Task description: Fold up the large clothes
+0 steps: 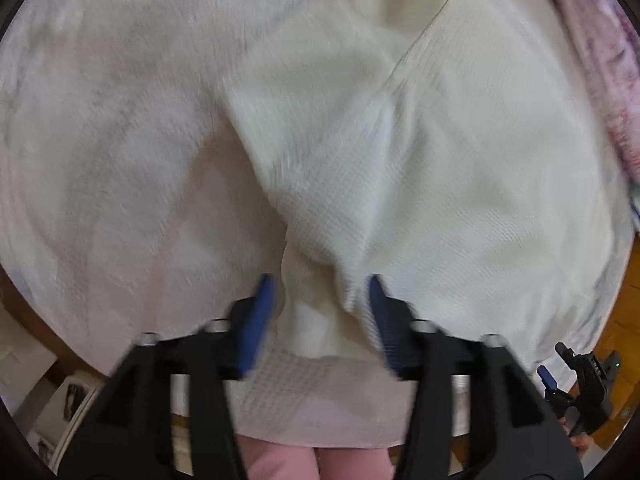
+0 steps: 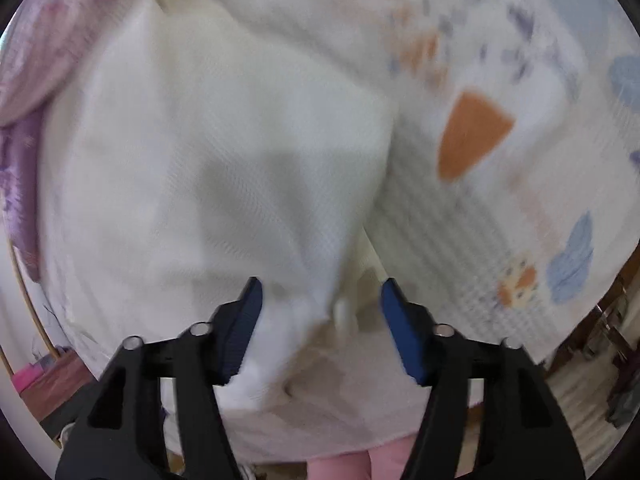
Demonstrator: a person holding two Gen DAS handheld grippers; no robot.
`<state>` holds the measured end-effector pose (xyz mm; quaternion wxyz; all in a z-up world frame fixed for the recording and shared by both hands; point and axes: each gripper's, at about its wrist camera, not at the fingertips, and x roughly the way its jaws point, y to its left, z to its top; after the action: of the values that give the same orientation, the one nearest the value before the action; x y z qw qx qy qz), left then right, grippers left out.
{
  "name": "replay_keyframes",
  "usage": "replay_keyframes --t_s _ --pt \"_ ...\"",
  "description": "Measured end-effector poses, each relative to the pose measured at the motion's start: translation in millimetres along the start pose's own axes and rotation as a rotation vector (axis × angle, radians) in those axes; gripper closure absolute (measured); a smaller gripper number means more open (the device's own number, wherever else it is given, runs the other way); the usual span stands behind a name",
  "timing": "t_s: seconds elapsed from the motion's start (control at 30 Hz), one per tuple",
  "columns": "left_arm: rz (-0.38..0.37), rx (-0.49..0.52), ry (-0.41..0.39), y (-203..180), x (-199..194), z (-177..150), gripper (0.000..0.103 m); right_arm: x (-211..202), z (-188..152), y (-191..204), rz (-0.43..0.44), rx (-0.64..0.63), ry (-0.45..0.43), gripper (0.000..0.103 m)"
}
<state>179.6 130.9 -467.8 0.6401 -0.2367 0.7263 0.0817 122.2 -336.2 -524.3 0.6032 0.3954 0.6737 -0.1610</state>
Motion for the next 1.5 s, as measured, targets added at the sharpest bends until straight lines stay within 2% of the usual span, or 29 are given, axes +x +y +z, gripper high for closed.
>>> replay_keyframes --t_s 0.03,0.07,0.1,0.23,0.27,0.3,0.33,0.37,0.4,0.5,0.63,0.7,0.73,0.8,0.83,0.9,0.93,0.97,1.03,1.07,1.13,1.2,1.23,1.27,1.3,1.33,1.37,1.43,1.5 --pt "-0.021 -0.029 -0.021 3 -9 3 0.037 -5 4 2 0.016 -0.005 -0.008 0.04" --pt "-0.047 -0.066 -0.034 8 -15 7 0.025 -8 8 4 0.029 -0.009 -0.009 0.036" --pt "-0.064 -0.098 -0.043 8 -16 13 0.019 -8 13 4 0.034 -0.003 -0.014 0.034" --pt "-0.106 -0.21 -0.063 30 -4 38 0.02 11 39 -5 0.095 0.079 -0.004 0.033" --pt "-0.126 -0.248 -0.079 35 0 42 0.036 15 45 -9 0.113 0.115 -0.01 0.038" --pt "-0.146 -0.27 -0.091 38 2 43 0.078 15 50 -10 0.126 0.142 -0.023 0.041" --pt "-0.207 -0.301 -0.112 41 3 46 0.09 12 51 -10 0.134 0.154 -0.045 0.057" --pt "-0.226 -0.316 -0.117 47 0 49 0.095 5 53 -7 0.152 0.153 -0.065 0.091" --pt "-0.199 -0.303 -0.12 43 -4 50 0.097 -1 53 -4 0.168 0.143 -0.088 0.096" --pt "-0.133 -0.219 -0.163 31 -30 43 0.098 -13 46 4 0.141 0.083 -0.074 0.097" --pt "-0.173 -0.26 -0.088 40 -28 10 0.097 -17 27 -3 0.093 0.094 -0.03 0.098" --pt "-0.139 -0.252 -0.096 55 -20 10 0.097 -6 20 -14 0.079 0.14 -0.022 0.098" --pt "-0.125 -0.248 -0.095 49 -17 -5 0.096 -1 13 -21 0.08 0.16 -0.019 0.098" --pt "-0.108 -0.246 -0.075 39 -7 -7 0.082 1 15 -37 0.068 0.169 -0.021 0.096" --pt "-0.075 -0.226 -0.06 33 -7 0 0.077 -7 8 -44 0.063 0.165 -0.021 0.091" --pt "0.004 -0.164 -0.069 28 -18 9 0.049 -16 10 -40 0.019 0.163 -0.008 0.062" --pt "0.054 -0.121 -0.083 24 -27 11 0.04 -16 12 -36 -0.003 0.16 -0.004 0.036" --pt "0.081 -0.097 -0.092 21 -33 13 0.037 -25 12 -33 -0.024 0.152 -0.025 0.032" --pt "0.115 -0.058 -0.119 10 -47 15 0.037 -41 9 -28 -0.038 0.107 -0.069 0.032" --pt "0.129 -0.038 -0.136 3 -55 14 0.037 -51 4 -18 -0.075 0.048 -0.105 0.032" --pt "0.109 0.005 -0.163 -14 -61 10 0.04 -63 -6 5 -0.108 -0.072 -0.172 0.032" --pt "0.025 0.084 -0.149 -43 -56 1 0.057 -62 -31 33 -0.098 -0.27 -0.183 0.037" --pt "0.01 0.128 -0.123 -57 -46 0 0.06 -55 -42 44 -0.084 -0.356 -0.166 0.05" --pt "0.02 0.169 -0.097 -58 -36 -6 0.065 -39 -56 60 -0.08 -0.46 -0.115 0.068" --pt "0.031 0.192 -0.082 -57 -24 -9 0.072 -23 -65 71 -0.092 -0.53 -0.063 0.078" --pt "0.039 0.221 -0.052 -62 -6 -11 0.074 0 -76 78 -0.105 -0.578 -0.004 0.089" --pt "0.051 0.228 -0.018 -57 13 -10 0.074 14 -80 76 -0.106 -0.578 0.031 0.09" --pt "0.087 0.218 0.016 -49 43 -11 0.074 54 -85 65 -0.182 -0.545 0.134 0.09" --pt "0.059 0.189 0.015 -44 39 -9 0.074 61 -86 52 -0.172 -0.468 0.135 0.09"
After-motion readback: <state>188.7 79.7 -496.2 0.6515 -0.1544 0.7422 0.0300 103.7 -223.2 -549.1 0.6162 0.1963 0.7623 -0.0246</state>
